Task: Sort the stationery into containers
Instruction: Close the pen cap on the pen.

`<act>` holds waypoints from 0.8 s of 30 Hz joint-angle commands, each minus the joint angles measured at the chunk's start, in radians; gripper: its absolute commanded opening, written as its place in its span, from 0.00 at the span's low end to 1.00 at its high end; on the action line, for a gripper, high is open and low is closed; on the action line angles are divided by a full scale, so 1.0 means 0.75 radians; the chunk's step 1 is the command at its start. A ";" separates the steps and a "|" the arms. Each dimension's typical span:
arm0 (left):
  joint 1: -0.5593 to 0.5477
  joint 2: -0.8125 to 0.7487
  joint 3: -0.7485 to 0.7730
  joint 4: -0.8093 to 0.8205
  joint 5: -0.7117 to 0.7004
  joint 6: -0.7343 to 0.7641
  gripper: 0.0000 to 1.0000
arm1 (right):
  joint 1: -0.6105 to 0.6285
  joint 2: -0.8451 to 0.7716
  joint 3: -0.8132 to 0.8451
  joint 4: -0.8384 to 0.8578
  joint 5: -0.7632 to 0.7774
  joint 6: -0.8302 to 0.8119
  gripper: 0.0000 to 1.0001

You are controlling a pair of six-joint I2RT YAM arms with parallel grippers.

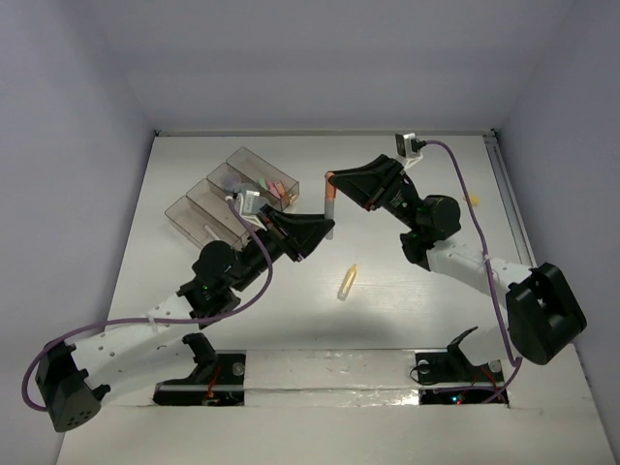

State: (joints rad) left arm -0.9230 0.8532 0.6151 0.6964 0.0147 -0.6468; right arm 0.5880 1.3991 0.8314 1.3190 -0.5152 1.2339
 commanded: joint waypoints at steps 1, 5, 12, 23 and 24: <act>0.010 -0.072 0.025 0.243 -0.058 0.026 0.00 | 0.040 -0.029 0.037 0.530 -0.117 -0.035 0.14; 0.022 -0.109 0.037 0.209 -0.075 0.050 0.00 | 0.040 -0.021 0.055 0.530 -0.162 -0.029 0.13; 0.022 -0.113 0.045 0.205 -0.067 0.048 0.00 | 0.040 0.008 0.090 0.530 -0.235 -0.017 0.11; 0.022 -0.074 0.127 0.194 -0.067 0.077 0.00 | 0.052 0.041 0.060 0.475 -0.332 -0.015 0.00; 0.034 -0.074 0.147 0.158 -0.067 0.103 0.00 | 0.052 0.037 0.045 0.442 -0.332 -0.021 0.00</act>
State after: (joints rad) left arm -0.9226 0.8120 0.6178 0.6750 0.0273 -0.6125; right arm 0.5995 1.4208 0.8925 1.3209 -0.6037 1.2415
